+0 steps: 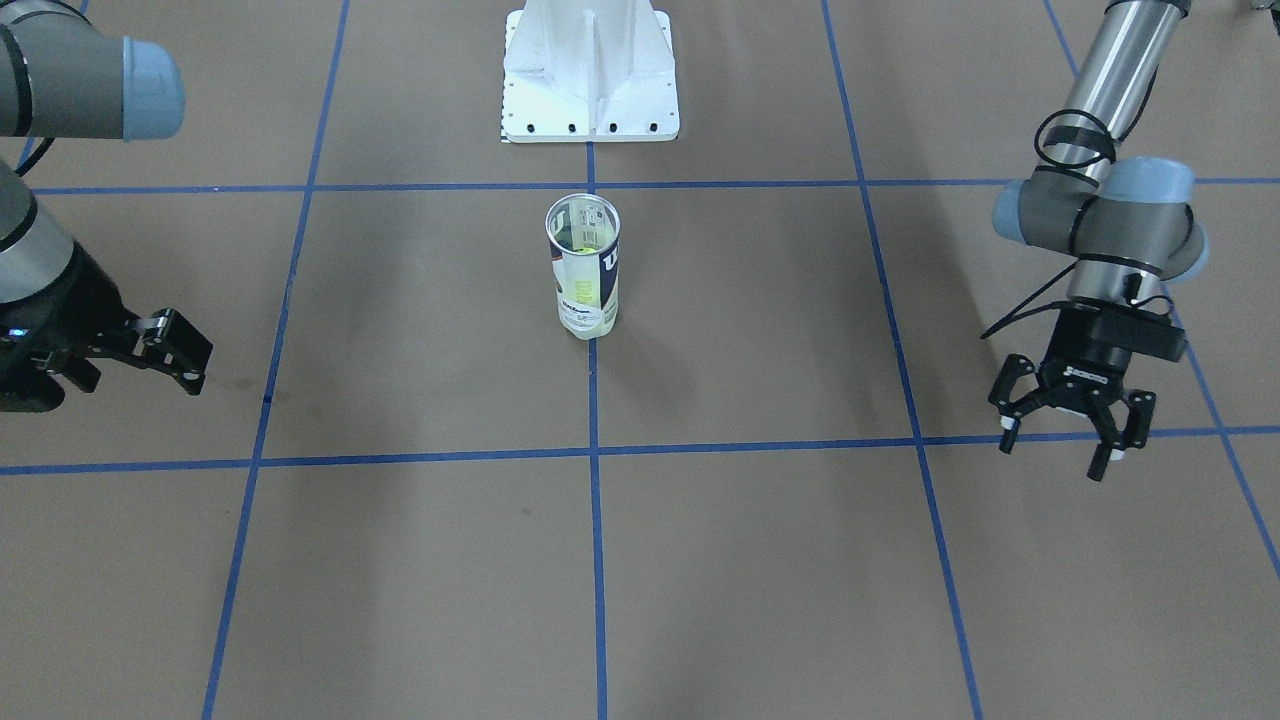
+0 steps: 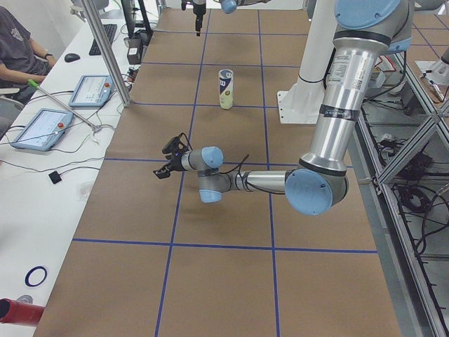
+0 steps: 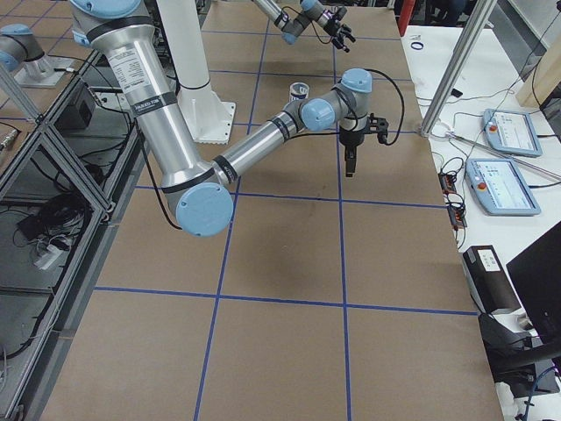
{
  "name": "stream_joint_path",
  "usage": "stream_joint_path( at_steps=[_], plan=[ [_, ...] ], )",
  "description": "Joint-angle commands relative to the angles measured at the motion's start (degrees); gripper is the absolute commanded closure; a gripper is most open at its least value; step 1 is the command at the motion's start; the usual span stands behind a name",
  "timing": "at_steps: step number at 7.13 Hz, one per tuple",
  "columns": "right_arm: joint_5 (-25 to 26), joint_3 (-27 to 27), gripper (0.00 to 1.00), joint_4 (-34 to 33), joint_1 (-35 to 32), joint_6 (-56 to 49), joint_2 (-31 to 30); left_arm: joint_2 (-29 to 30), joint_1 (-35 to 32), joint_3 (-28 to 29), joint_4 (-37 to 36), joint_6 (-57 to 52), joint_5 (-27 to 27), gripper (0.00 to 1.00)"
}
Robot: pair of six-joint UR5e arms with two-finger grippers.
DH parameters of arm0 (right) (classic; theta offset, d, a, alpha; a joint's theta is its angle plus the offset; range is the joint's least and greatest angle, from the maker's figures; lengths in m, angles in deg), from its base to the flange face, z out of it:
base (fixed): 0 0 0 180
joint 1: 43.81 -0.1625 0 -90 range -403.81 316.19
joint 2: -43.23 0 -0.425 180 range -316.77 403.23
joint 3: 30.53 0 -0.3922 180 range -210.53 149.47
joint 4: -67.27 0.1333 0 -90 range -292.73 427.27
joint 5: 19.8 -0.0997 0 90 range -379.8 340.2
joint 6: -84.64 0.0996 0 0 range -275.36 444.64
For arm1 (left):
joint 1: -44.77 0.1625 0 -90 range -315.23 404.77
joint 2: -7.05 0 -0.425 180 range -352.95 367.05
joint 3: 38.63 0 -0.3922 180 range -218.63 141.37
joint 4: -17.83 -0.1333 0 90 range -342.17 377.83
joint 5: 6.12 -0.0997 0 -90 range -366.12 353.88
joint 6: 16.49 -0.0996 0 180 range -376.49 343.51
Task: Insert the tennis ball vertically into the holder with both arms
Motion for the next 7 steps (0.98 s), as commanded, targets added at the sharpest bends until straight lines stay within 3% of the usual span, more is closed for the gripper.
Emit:
stream_joint_path(
  at_steps=[1,4,5,6,7],
  plan=[
    [-0.38,4.99,0.0,0.18,-3.17,-6.47,0.13,0.94,-11.14,0.0,-16.82,0.01,13.89,0.0],
    [-5.18,16.05,0.0,10.71,-9.48,-13.32,-0.83,3.57,-18.54,-5.95,-44.69,-0.34,33.58,0.0],
    [-6.95,16.61,0.0,10.73,-12.38,-18.22,-3.1,3.93,-20.74,-9.1,-56.01,-0.69,39.21,0.0],
    [-9.4,16.44,0.0,10.82,-14.5,-21.23,-6.08,2.19,-22.68,-14.36,-61.25,-1.12,43.88,0.0],
    [-11.6,15.74,0.0,10.99,-17.13,-25.35,-9.94,-5.48,-23.57,-20.5,-61.39,-3.83,45.23,0.0]
  ],
)
